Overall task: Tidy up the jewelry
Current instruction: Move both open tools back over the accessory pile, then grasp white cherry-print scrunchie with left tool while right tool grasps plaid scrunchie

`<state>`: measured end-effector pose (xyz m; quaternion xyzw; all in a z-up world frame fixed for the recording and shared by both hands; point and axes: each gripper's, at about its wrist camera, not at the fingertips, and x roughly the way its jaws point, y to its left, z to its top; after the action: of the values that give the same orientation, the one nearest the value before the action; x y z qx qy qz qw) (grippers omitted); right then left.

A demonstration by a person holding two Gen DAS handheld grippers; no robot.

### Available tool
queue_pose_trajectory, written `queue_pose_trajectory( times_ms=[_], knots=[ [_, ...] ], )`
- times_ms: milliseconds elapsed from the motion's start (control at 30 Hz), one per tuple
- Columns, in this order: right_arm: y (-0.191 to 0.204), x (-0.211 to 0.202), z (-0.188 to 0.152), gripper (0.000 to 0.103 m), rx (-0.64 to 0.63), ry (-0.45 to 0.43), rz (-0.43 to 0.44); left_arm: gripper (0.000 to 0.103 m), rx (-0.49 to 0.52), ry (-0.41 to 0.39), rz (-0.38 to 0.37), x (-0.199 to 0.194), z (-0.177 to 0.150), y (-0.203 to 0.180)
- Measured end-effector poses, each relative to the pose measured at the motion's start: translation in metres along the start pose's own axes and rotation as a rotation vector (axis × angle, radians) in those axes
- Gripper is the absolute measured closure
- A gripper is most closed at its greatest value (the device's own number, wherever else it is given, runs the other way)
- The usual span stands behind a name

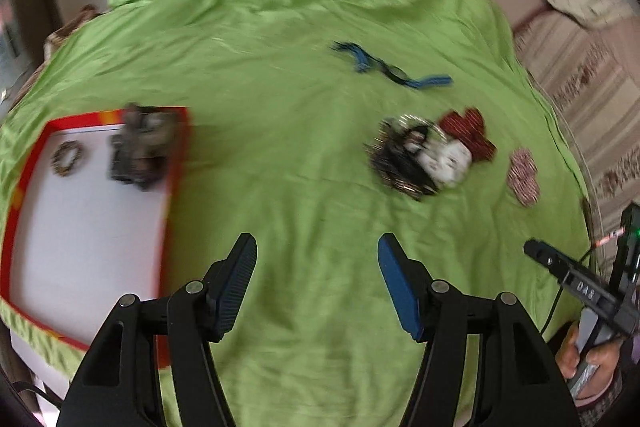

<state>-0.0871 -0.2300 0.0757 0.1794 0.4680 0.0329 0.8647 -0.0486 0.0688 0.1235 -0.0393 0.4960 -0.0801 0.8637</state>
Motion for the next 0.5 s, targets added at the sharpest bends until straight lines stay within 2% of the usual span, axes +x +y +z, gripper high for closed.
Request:
queue_pose_trajectory(
  times_ms=[133,267,500],
  knots=[
    [-0.027,-0.001,0.005,0.042,0.044,-0.024,-0.010,0.041,0.035,0.034,-0.037,0.019,0.004,-0.029],
    [-0.045,-0.002,0.014,0.039,0.055,-0.053,-0.031,0.041,0.077,0.032,-0.079,0.032,0.017,-0.058],
    [-0.068,0.006,0.039,0.035,0.095,-0.090,-0.047,0.042,0.240,0.014,-0.162,0.066,0.047,-0.119]
  ],
)
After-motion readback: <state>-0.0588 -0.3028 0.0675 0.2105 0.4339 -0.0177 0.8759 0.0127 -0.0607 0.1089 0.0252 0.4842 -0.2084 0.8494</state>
